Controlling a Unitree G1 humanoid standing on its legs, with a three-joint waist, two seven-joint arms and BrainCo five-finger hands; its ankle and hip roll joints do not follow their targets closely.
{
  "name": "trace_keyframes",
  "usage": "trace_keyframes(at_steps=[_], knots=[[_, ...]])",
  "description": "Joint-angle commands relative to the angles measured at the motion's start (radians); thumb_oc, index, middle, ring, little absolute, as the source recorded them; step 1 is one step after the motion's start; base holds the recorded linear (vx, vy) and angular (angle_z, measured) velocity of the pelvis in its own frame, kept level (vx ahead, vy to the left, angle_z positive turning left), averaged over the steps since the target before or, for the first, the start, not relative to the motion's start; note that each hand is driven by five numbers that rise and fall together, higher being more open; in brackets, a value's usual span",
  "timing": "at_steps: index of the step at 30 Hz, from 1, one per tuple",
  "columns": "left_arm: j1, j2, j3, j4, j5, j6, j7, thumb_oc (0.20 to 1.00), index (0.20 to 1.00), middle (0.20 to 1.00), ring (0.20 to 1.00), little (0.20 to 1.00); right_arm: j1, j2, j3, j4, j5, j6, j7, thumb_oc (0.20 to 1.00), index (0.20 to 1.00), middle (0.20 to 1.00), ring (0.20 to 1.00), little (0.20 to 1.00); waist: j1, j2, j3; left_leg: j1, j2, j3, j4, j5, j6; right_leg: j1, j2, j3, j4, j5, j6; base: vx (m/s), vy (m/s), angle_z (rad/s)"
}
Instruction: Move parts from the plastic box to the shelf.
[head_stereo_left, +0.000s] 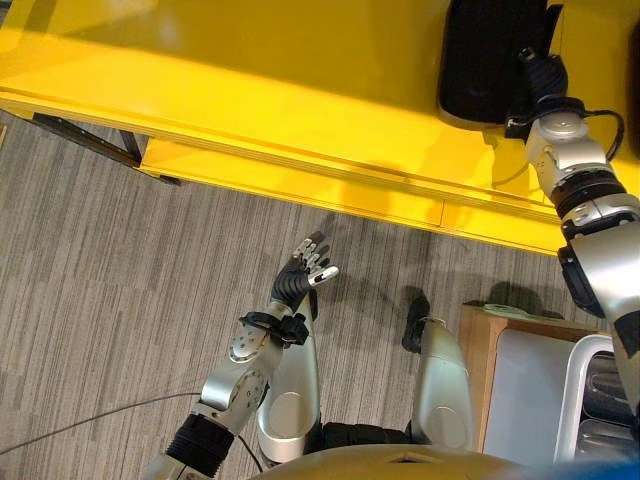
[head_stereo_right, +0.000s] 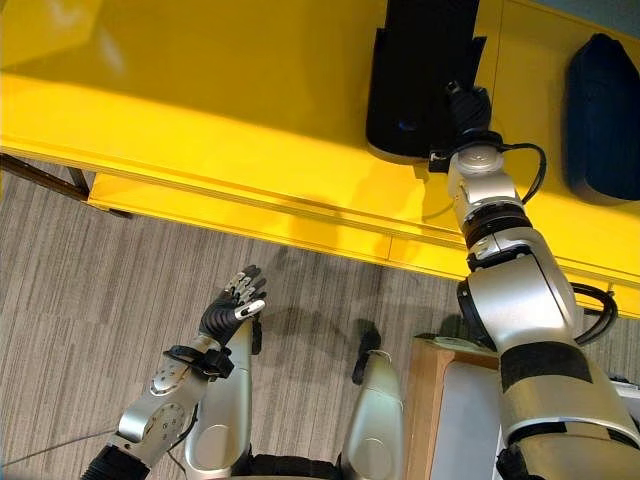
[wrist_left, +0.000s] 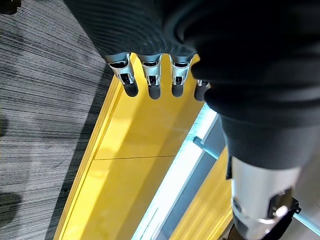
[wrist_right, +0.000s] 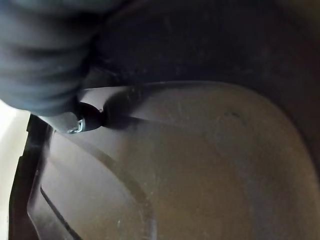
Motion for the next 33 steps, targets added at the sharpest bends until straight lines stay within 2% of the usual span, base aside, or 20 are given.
trace_keyframes(at_steps=[1,33], knots=[[0.028,0.0,-0.002,-0.08,-0.02,-0.046,-0.005,1.0,1.0,1.0,1.0,1.0,-0.146,-0.009,-0.007,0.035,0.037,-0.052,-0.016,0.2,0.2,0.2,0.2,0.2,0.019,0.02,-0.031,-0.067,0.083,-0.124,0.062,-0.055,-0.004,-0.001,-0.045,-0.043,-0.131,0.228,-0.041,0.0,0.0,0.0],[0.037,0.017,0.007,-0.074,-0.028,-0.056,0.013,1.0,1.0,1.0,1.0,1.0,-0.169,0.018,-0.028,0.097,0.065,-0.049,-0.03,0.2,0.2,0.2,0.2,0.2,0.018,0.031,-0.031,-0.095,0.087,-0.138,0.066,-0.05,-0.009,-0.033,-0.039,-0.039,-0.1,0.212,-0.048,0.0,-0.001,-0.01]])
